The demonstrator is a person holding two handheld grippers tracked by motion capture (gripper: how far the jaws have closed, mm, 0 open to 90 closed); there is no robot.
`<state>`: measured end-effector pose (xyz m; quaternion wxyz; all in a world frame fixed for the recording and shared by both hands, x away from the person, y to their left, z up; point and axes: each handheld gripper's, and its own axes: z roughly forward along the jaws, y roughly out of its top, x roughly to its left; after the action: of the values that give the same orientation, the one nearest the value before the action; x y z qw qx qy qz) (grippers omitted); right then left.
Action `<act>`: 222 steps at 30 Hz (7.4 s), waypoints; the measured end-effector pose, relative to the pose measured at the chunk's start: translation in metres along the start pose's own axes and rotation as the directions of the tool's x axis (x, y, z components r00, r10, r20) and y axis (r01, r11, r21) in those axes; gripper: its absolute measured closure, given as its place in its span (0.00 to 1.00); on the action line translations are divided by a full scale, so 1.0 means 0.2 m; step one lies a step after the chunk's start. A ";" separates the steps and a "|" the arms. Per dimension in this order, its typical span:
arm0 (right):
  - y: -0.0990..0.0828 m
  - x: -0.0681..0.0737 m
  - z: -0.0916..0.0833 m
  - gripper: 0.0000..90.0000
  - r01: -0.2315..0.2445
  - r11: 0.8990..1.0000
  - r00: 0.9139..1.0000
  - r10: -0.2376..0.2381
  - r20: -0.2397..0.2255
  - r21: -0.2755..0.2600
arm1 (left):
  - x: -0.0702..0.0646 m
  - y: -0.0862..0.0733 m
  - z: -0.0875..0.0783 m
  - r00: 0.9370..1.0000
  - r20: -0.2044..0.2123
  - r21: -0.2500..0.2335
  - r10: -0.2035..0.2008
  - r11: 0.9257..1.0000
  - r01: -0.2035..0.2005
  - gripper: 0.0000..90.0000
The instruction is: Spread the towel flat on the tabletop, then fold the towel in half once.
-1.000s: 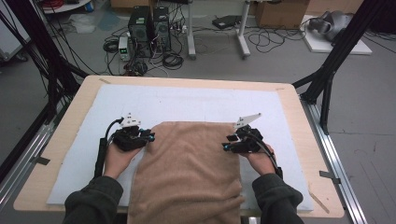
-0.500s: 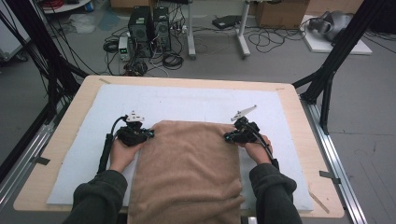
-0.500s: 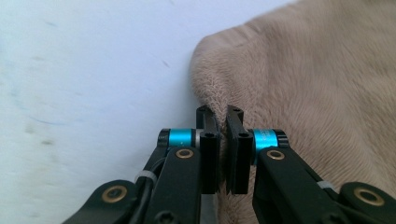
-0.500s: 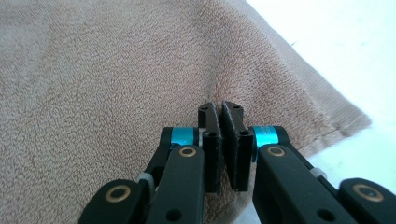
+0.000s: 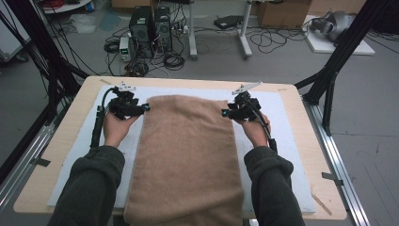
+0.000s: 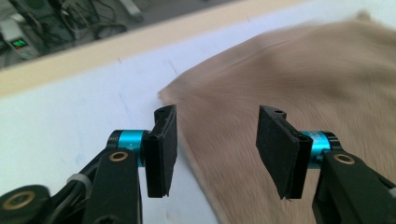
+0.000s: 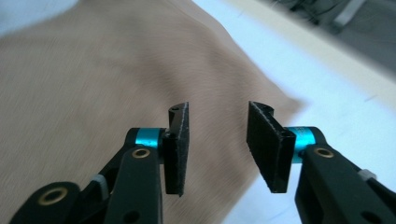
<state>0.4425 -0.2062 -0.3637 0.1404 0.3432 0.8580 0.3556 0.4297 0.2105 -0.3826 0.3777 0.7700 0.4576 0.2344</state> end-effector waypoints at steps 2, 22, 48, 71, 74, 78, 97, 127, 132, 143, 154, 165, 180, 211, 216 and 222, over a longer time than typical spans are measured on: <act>-0.05 0.03 0.02 0.60 0.005 1.000 1.000 -0.004 -0.022 0.016 | 0.00 -0.07 -0.01 0.999 0.038 0.015 -0.004 1.000 0.004 0.54; -0.51 0.36 -0.01 0.73 0.128 0.989 0.963 -0.106 -0.247 0.076 | -0.27 -0.50 -0.17 0.958 0.236 0.050 0.165 0.982 -0.181 0.88; -0.45 0.35 -0.19 0.65 0.101 0.993 0.984 -0.109 -0.143 -0.059 | -0.19 -0.40 -0.25 0.988 0.133 -0.015 0.076 0.997 -0.075 0.60; -0.79 0.68 -0.24 0.94 0.194 0.981 0.937 -0.195 -0.291 -0.033 | -0.42 -0.79 -0.50 0.929 0.335 -0.026 0.155 0.987 -0.156 0.95; -0.81 0.75 -0.28 0.94 0.211 0.977 0.924 -0.214 -0.316 -0.044 | -0.43 -0.82 -0.57 0.920 0.355 -0.026 0.164 0.986 -0.166 0.95; -0.82 0.81 -0.33 0.83 0.216 0.975 0.904 -0.222 -0.366 -0.057 | -0.43 -0.86 -0.67 0.917 0.364 -0.042 0.164 0.986 -0.159 0.87; -0.78 0.64 -0.29 0.90 0.206 0.978 0.941 -0.191 -0.280 0.024 | -0.41 -0.89 -0.67 0.919 0.372 -0.055 0.131 0.991 -0.119 0.77; -0.80 0.85 -0.24 0.87 0.282 0.959 0.891 -0.276 -0.359 -0.036 | -0.44 -0.89 -0.61 0.935 0.342 -0.021 0.097 0.995 -0.095 0.82; -0.79 0.84 -0.29 0.79 0.260 0.965 0.889 -0.257 -0.379 -0.044 | -0.45 -0.88 -0.65 0.927 0.363 -0.038 0.099 0.995 -0.092 0.75; -0.70 0.65 -0.23 0.56 0.115 0.990 0.938 -0.137 -0.318 -0.086 | -0.43 -0.78 -0.59 0.930 0.354 -0.058 0.094 0.995 -0.078 0.60; -0.57 0.51 -0.25 0.32 0.062 0.991 0.965 -0.090 -0.244 -0.118 | -0.38 -0.64 -0.57 0.945 0.319 -0.083 0.071 0.995 -0.047 0.35; -0.48 0.46 -0.24 0.20 0.046 0.989 0.979 -0.072 -0.189 -0.139 | -0.35 -0.57 -0.55 0.956 0.285 -0.073 0.067 0.996 -0.048 0.13; -0.43 0.45 -0.23 0.21 0.060 0.989 0.977 -0.087 -0.193 -0.138 | -0.34 -0.51 -0.55 0.959 0.271 -0.099 0.080 0.994 -0.055 0.04; -0.23 0.24 -0.19 0.25 0.058 0.994 0.984 -0.073 -0.163 -0.096 | -0.18 -0.23 -0.39 0.961 0.265 -0.051 0.084 0.996 -0.073 0.15; -0.14 0.16 -0.17 0.27 0.053 0.996 0.990 -0.063 -0.124 -0.077 | -0.16 -0.12 -0.31 0.966 0.235 -0.059 0.104 0.994 -0.093 0.16; -0.17 0.07 -0.07 0.35 0.001 0.998 0.998 -0.005 -0.063 -0.061 | -0.09 -0.13 -0.13 0.965 0.247 -0.031 0.084 0.996 -0.079 0.19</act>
<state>0.4098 -0.2216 -0.3765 0.1239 0.3261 0.8512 0.3921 0.3885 0.2118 -0.3875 0.4299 0.8076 0.3722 0.1563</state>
